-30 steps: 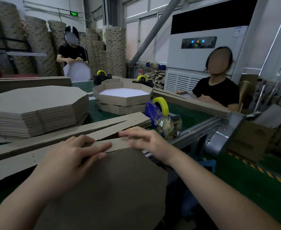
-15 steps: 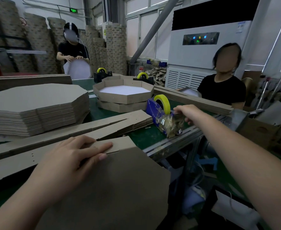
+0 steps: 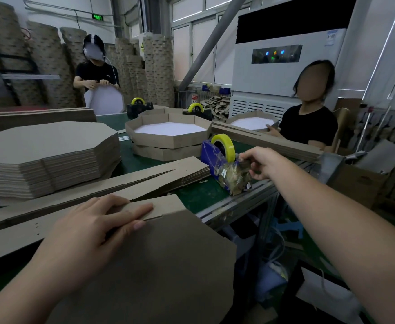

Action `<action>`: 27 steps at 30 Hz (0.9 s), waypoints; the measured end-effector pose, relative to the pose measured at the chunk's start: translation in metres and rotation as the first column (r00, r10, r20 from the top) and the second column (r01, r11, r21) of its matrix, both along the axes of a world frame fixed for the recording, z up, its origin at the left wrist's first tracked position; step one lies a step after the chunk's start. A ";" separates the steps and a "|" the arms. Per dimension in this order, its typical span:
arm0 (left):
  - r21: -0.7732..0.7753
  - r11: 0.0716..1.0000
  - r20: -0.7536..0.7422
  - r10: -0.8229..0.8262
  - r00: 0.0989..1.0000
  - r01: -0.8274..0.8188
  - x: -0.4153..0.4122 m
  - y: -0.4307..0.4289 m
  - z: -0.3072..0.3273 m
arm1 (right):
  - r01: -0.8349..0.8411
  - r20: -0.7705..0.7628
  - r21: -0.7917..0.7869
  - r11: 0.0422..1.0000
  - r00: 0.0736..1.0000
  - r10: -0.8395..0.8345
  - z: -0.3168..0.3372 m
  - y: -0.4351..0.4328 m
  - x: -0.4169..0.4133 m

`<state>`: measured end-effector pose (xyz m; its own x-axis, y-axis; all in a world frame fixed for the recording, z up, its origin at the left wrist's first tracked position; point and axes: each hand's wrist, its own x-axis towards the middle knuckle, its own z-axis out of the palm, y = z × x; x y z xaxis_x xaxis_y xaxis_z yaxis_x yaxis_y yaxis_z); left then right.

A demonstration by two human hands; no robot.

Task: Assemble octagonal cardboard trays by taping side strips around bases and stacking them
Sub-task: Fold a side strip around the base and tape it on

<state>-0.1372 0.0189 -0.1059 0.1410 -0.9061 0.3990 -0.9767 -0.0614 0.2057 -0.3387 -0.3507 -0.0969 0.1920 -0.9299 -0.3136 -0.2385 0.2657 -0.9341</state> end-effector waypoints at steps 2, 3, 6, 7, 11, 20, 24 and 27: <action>0.003 1.000 -0.001 -0.003 1.000 0.003 0.000 -0.001 -0.001 | 0.048 0.092 -0.015 0.999 0.995 -0.046 -0.001 0.001 0.001; 0.006 1.000 -0.003 -0.005 1.000 0.005 0.001 -0.002 -0.001 | 0.068 0.134 -0.028 0.997 0.989 -0.064 -0.002 0.002 0.001; 0.009 1.000 -0.008 -0.009 1.000 0.009 0.002 -0.004 -0.001 | 0.119 0.306 -0.081 0.990 0.948 -0.088 -0.013 0.011 -0.003; 0.010 1.000 -0.011 -0.008 1.000 0.008 0.002 -0.004 -0.001 | 0.130 0.379 -0.098 0.987 0.922 -0.084 -0.019 0.016 -0.006; 0.020 1.000 -0.027 -0.014 1.000 0.015 0.000 -0.006 0.001 | 0.166 0.608 -0.140 0.976 0.793 -0.047 -0.041 0.031 -0.019; 0.034 0.999 -0.042 -0.024 0.999 0.025 -0.004 -0.006 0.005 | 0.214 0.084 -0.482 0.850 0.977 -0.198 -0.065 0.037 -0.028; 0.042 0.999 -0.047 -0.032 0.998 0.034 -0.006 -0.005 0.006 | 0.271 0.026 -0.552 0.788 0.951 -0.308 -0.074 0.045 -0.042; 0.024 0.998 -0.043 -0.056 0.998 0.057 -0.007 -0.007 0.006 | 0.221 0.042 -0.613 0.758 0.968 -0.248 -0.070 0.065 -0.043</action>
